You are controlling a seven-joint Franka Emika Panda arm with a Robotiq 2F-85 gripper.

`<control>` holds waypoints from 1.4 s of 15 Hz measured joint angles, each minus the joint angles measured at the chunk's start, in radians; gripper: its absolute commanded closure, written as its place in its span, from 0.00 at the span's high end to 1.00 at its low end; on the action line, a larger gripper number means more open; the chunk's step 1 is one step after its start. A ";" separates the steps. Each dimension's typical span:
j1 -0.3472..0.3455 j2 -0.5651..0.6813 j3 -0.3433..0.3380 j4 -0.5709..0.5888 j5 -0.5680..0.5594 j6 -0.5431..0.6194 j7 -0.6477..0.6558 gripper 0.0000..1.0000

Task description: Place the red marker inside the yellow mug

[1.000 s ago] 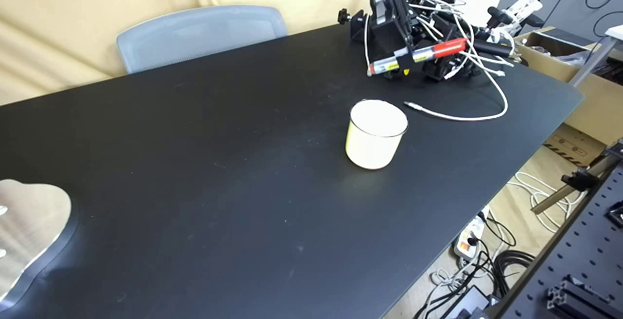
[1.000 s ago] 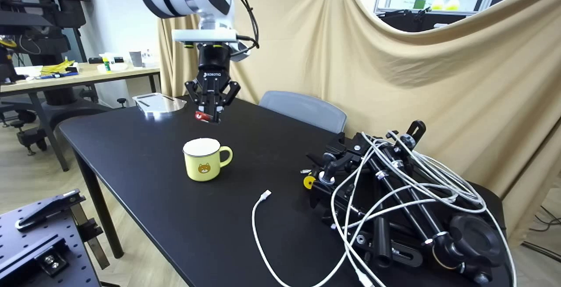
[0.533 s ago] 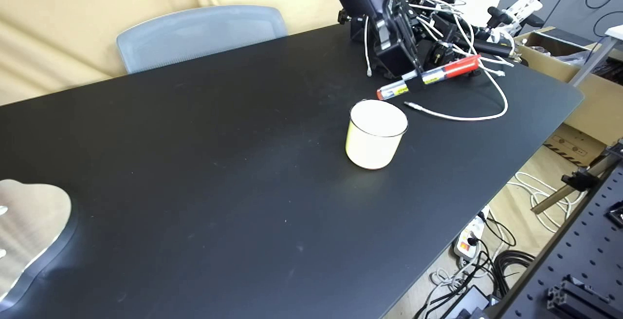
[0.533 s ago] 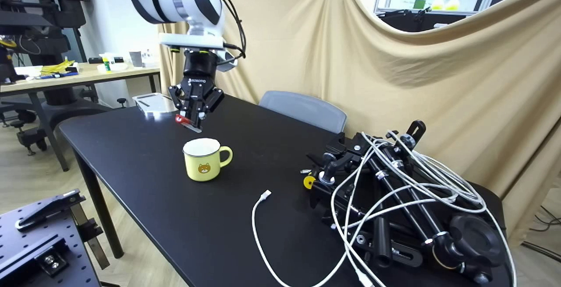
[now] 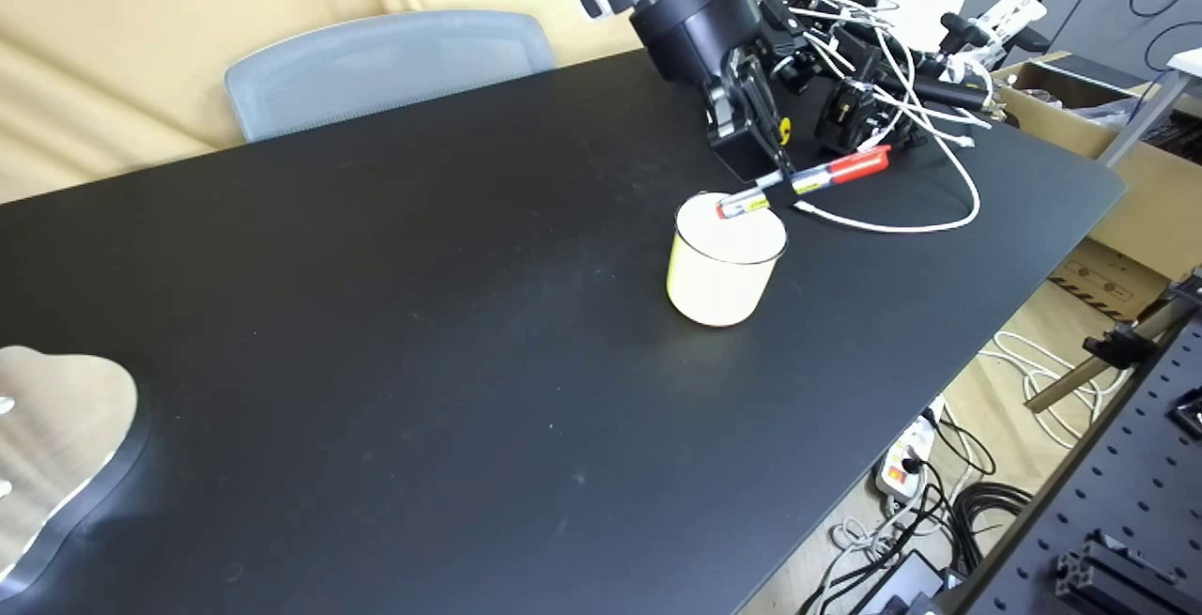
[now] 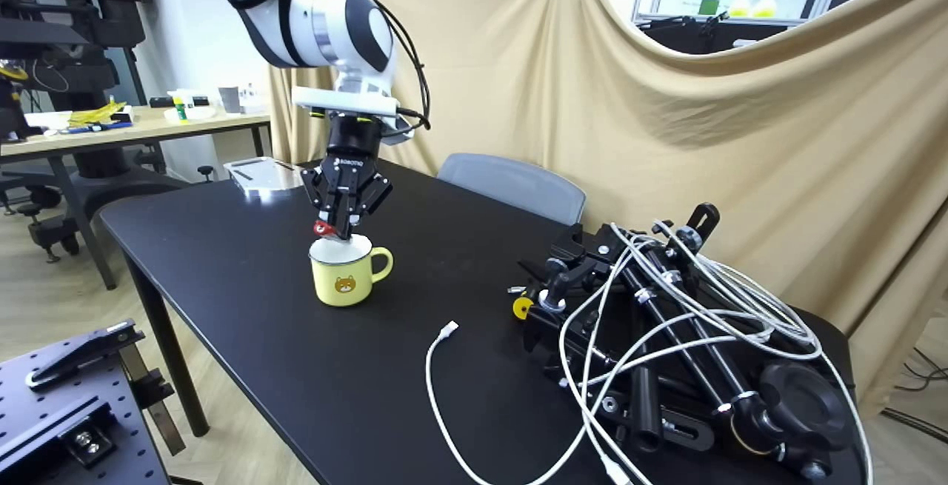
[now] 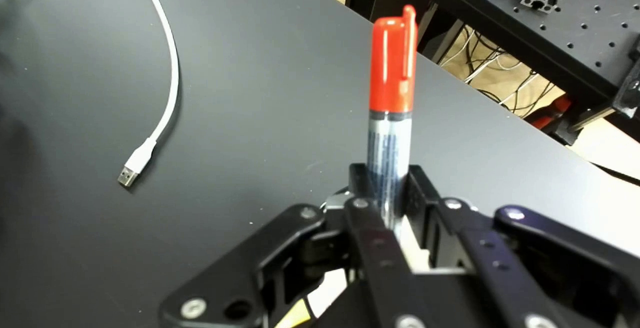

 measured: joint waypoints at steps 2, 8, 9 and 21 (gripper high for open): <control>-0.003 0.021 0.000 0.016 0.004 -0.005 -0.012 0.05; -0.003 0.085 0.000 0.081 0.020 -0.048 -0.047 0.15; -0.003 0.096 0.000 0.096 0.020 -0.057 -0.051 0.46; -0.002 0.162 0.000 0.210 0.018 -0.052 -0.077 1.00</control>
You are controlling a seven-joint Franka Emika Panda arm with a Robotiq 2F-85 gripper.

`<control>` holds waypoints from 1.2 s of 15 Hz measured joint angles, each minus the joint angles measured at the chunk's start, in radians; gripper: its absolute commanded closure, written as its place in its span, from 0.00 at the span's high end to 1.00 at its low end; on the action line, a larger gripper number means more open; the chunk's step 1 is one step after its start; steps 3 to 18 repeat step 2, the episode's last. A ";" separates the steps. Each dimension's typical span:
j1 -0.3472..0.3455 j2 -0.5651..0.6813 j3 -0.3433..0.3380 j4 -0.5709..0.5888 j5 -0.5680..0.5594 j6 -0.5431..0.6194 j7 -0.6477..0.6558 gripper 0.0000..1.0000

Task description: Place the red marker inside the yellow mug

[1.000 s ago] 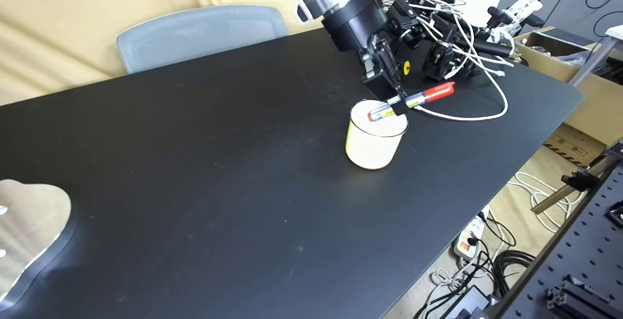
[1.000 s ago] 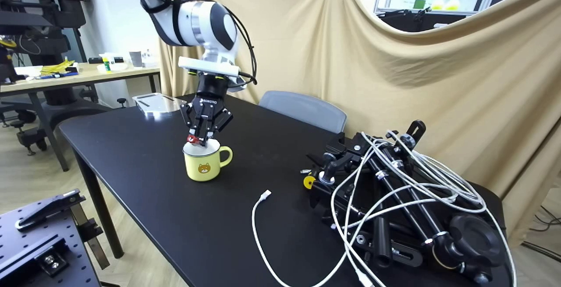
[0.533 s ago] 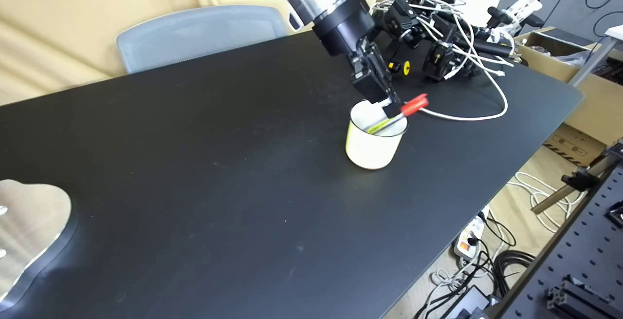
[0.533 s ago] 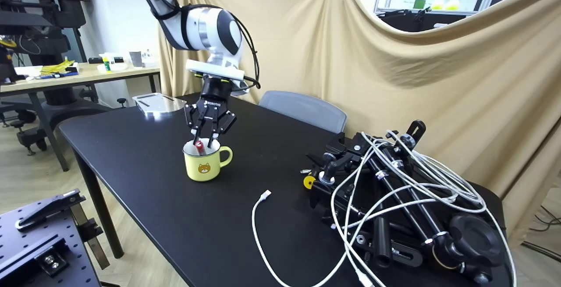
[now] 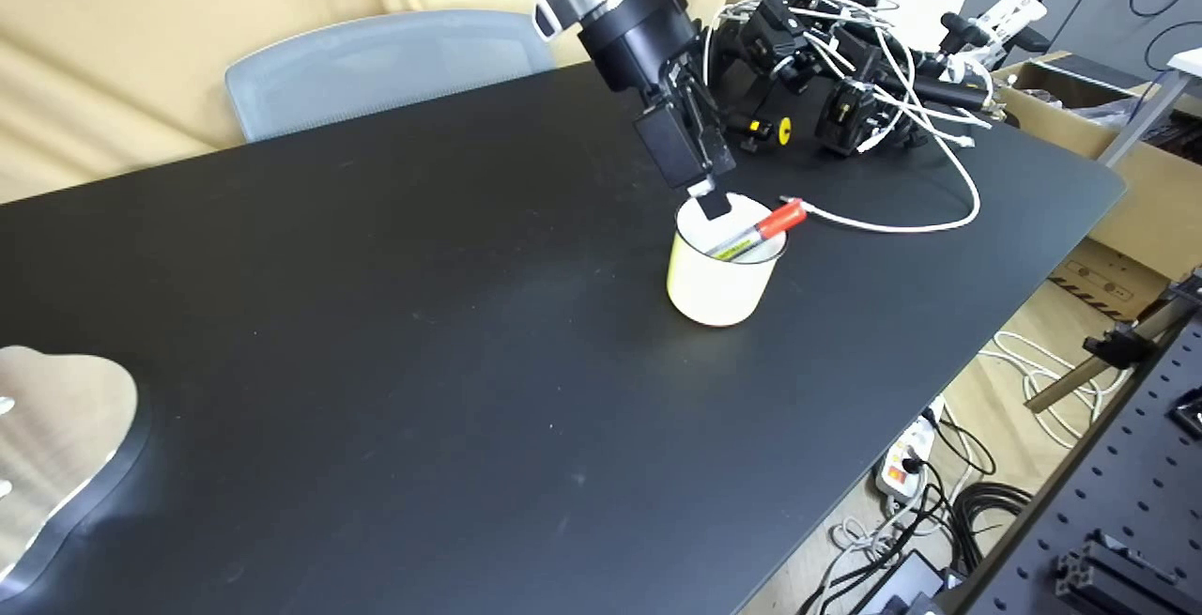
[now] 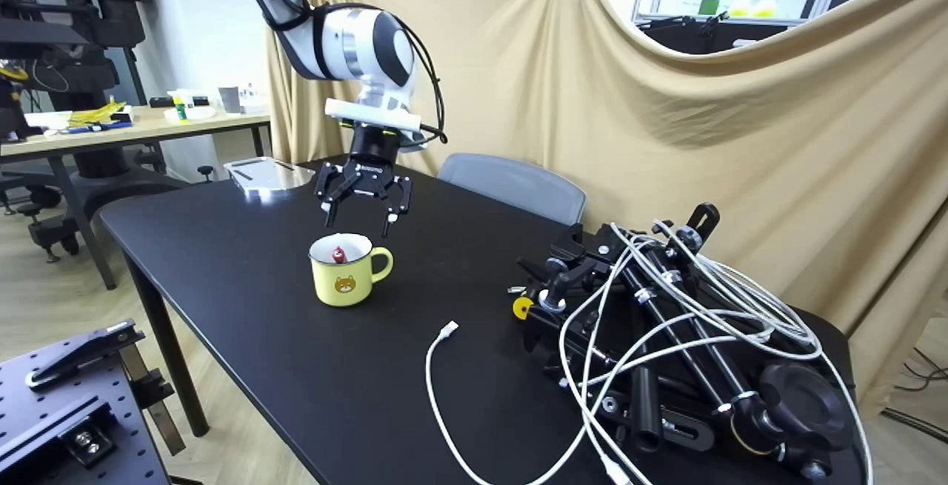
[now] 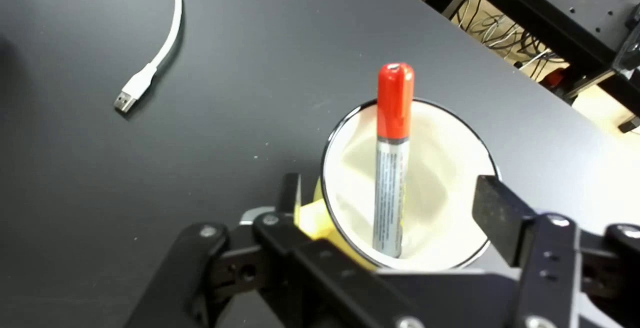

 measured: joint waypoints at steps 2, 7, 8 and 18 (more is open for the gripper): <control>-0.002 -0.018 0.000 -0.003 0.011 0.050 0.005 1.00; -0.002 -0.018 0.000 -0.003 0.011 0.050 0.005 1.00; -0.002 -0.018 0.000 -0.003 0.011 0.050 0.005 1.00; -0.002 -0.018 0.000 -0.003 0.011 0.050 0.005 1.00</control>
